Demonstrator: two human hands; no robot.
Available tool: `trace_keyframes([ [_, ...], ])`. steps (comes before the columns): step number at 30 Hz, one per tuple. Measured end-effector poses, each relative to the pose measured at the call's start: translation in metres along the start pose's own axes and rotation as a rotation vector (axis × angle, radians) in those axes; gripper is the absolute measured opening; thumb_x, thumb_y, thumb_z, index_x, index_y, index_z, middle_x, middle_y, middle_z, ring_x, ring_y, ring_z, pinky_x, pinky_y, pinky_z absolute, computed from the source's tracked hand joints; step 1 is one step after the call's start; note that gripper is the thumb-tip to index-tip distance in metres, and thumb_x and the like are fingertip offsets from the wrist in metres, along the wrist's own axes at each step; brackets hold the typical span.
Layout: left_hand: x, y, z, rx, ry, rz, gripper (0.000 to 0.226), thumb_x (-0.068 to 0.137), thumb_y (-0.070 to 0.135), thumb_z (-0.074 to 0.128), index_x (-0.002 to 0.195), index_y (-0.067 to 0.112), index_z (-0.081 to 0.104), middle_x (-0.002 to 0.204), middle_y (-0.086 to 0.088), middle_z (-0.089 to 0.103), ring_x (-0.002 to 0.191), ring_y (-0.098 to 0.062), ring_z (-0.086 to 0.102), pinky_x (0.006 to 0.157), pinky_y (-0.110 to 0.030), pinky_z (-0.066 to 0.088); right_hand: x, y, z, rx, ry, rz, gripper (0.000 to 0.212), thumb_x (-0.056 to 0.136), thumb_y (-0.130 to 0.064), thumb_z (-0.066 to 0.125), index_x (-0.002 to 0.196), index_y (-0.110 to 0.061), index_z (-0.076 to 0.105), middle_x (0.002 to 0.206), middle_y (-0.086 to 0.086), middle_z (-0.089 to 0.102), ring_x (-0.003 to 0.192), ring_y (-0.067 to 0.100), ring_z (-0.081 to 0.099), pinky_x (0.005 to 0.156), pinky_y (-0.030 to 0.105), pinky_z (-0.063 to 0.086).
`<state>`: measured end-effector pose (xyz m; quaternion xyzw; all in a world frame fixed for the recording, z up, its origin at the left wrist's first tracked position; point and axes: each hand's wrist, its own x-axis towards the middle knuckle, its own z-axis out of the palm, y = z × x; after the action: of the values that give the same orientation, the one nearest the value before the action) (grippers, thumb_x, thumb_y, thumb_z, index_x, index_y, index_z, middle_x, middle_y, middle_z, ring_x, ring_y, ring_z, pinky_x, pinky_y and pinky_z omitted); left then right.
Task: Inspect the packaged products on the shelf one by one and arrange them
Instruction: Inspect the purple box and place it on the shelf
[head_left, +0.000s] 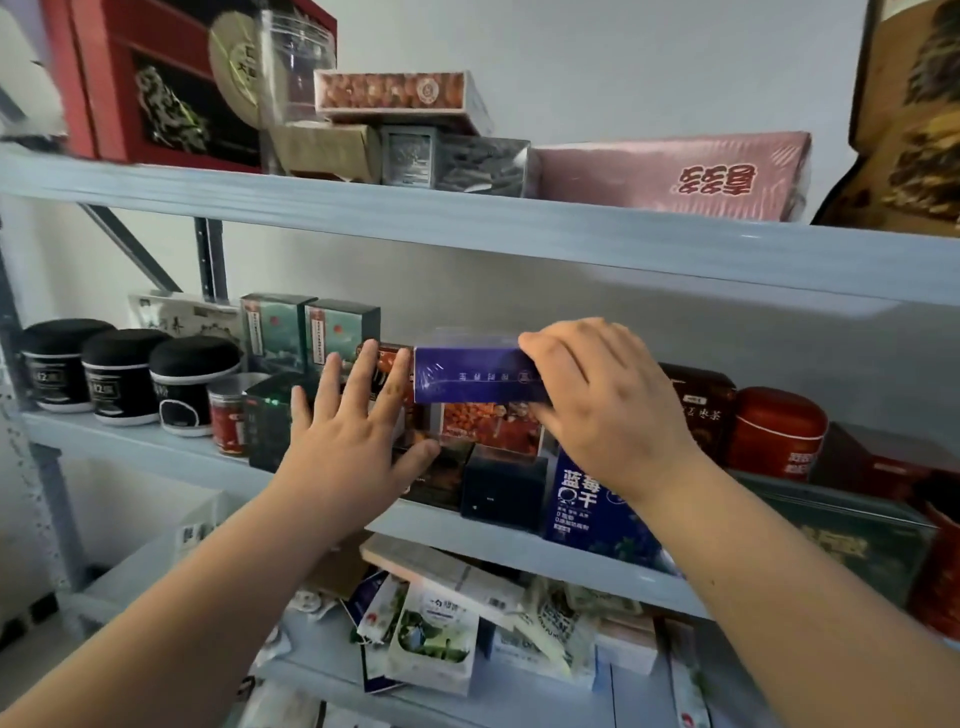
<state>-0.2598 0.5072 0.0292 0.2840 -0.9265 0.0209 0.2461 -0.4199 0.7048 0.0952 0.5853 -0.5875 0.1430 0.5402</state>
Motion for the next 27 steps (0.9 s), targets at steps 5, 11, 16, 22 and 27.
trace_keyframes([
  [5,0.038,-0.009,0.005,0.094,-0.028,0.084,0.108,0.066,0.090,-0.023,0.160,0.038,-0.012,0.169,0.000,-0.021,0.154,-0.035,-0.020,0.122,-0.067,0.000,0.021,0.021,0.043,-0.083,-0.069,-0.078,0.038,0.094,-0.028,0.058,0.120,0.000,0.060,0.111,0.020,0.068,0.097,0.035,0.066,0.084,0.044,0.056],
  [11,0.091,-0.022,0.003,0.145,-0.096,0.113,0.096,0.077,0.085,-0.004,0.159,0.037,-0.014,0.169,0.001,-0.021,0.155,-0.036,-0.019,0.122,-0.064,-0.006,0.046,0.049,0.094,-0.150,-0.137,-0.052,0.043,0.082,-0.014,0.082,0.118,0.001,0.063,0.109,0.020,0.068,0.095,0.037,0.066,0.081,0.046,0.056],
  [16,0.133,-0.035,0.011,0.171,-0.055,0.198,0.087,0.085,0.070,0.000,0.162,0.029,0.001,0.171,-0.004,-0.003,0.156,-0.036,-0.007,0.123,-0.063,0.001,0.060,0.068,0.136,-0.155,-0.231,0.029,0.049,0.071,-0.009,0.086,0.115,0.001,0.067,0.103,0.019,0.069,0.086,0.039,0.065,0.075,0.044,0.057],
  [22,0.170,-0.038,0.018,0.184,-0.047,0.286,0.079,0.093,0.063,0.011,0.162,0.024,0.012,0.168,-0.009,0.016,0.155,-0.038,0.007,0.125,-0.060,0.009,0.078,0.086,0.169,-0.066,-0.587,0.296,0.056,0.095,-0.031,0.070,0.143,-0.012,0.047,0.137,0.010,0.056,0.124,0.030,0.052,0.093,0.041,0.049],
  [27,0.189,-0.027,0.017,0.133,0.046,0.432,0.063,0.095,0.054,0.030,0.148,0.022,0.044,0.147,-0.006,0.051,0.137,-0.029,0.044,0.108,-0.046,0.043,0.084,0.100,0.206,0.048,-0.765,0.461,0.042,0.092,-0.034,0.073,0.128,-0.019,0.058,0.120,0.003,0.063,0.109,0.024,0.059,0.084,0.036,0.051],
])
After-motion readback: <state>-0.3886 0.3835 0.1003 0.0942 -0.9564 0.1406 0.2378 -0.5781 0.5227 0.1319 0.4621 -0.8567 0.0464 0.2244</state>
